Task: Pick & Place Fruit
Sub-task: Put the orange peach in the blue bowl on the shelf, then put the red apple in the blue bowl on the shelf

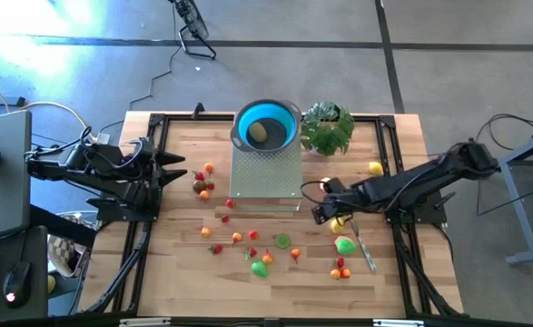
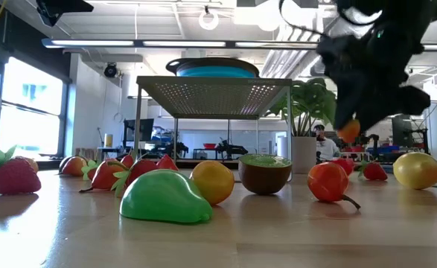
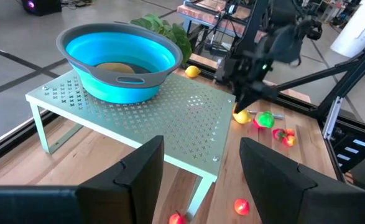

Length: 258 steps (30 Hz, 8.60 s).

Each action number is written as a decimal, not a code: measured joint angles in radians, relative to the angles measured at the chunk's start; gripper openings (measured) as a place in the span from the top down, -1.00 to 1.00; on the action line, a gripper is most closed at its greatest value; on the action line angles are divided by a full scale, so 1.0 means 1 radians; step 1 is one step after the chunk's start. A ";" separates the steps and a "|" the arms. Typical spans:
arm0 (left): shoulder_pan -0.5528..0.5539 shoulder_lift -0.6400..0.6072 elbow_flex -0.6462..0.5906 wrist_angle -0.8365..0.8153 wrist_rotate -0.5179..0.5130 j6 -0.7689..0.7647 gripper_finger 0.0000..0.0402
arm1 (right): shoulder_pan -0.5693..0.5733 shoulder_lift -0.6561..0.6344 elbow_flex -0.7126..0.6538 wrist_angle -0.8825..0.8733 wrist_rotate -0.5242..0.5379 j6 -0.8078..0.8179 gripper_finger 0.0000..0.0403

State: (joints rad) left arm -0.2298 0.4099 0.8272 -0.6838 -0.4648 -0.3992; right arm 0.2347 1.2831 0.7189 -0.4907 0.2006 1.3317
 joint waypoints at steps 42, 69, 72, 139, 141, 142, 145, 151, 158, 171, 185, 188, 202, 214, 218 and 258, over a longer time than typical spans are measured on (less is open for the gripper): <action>0.000 0.006 0.000 0.001 -0.002 -0.024 -0.02 | -0.107 -0.194 0.057 1.140 0.324 -0.849 0.34; 0.000 0.006 0.000 0.001 -0.018 -0.025 -0.02 | -0.163 0.149 0.553 0.859 0.316 -1.126 0.34; 0.000 0.006 0.000 0.001 -0.018 -0.025 -0.02 | -0.187 0.149 0.554 0.840 0.317 -1.127 0.34; 0.000 0.007 0.001 0.000 -0.019 -0.026 -0.02 | -0.362 0.327 0.553 0.618 0.296 -1.127 0.34; 0.000 0.007 0.001 0.000 -0.019 -0.025 -0.02 | -0.362 0.327 0.553 0.618 0.296 -1.135 0.34; 0.000 0.007 0.001 0.000 -0.019 -0.026 -0.02 | -0.362 0.327 0.553 0.617 0.297 -1.148 0.34; 0.000 0.007 0.001 0.000 -0.019 -0.026 -0.02 | -0.362 0.327 0.553 0.616 0.298 -1.183 0.31; 0.000 0.007 0.001 0.000 -0.019 -0.025 -0.02 | -0.365 0.327 0.553 0.613 0.298 -1.186 0.06; 0.000 0.007 0.001 0.000 -0.019 -0.026 -0.02 | -0.366 0.327 0.553 0.612 0.299 -1.182 -0.13; 0.000 0.007 0.001 0.000 -0.018 -0.026 -0.02 | -0.280 0.182 0.553 0.582 0.292 -1.180 0.06; 0.000 0.007 0.001 -0.001 -0.018 -0.026 -0.02 | -0.106 -0.026 0.554 0.112 0.292 -0.992 0.28; 0.000 0.007 0.001 -0.002 -0.018 -0.026 -0.02 | -0.075 -0.056 0.553 -0.004 0.290 -0.913 0.31; 0.000 0.006 0.001 -0.008 -0.018 -0.026 -0.02 | -0.020 -0.098 0.553 -0.463 0.239 -0.477 0.32; 0.000 0.006 0.001 -0.008 -0.018 -0.026 -0.02 | -0.069 -0.098 0.553 -0.591 0.169 -0.117 0.32; 0.000 0.006 0.001 -0.008 -0.018 -0.026 -0.02 | -0.074 -0.098 0.553 -0.590 0.108 -0.315 0.32; 0.000 0.006 0.001 -0.007 -0.018 -0.026 -0.02 | -0.369 0.215 0.485 -0.579 -0.182 -1.258 -0.58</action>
State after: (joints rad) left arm -0.2296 0.4164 0.8280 -0.6910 -0.4831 -0.4248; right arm -0.1344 1.4982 1.2037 -1.0694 0.0186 0.0740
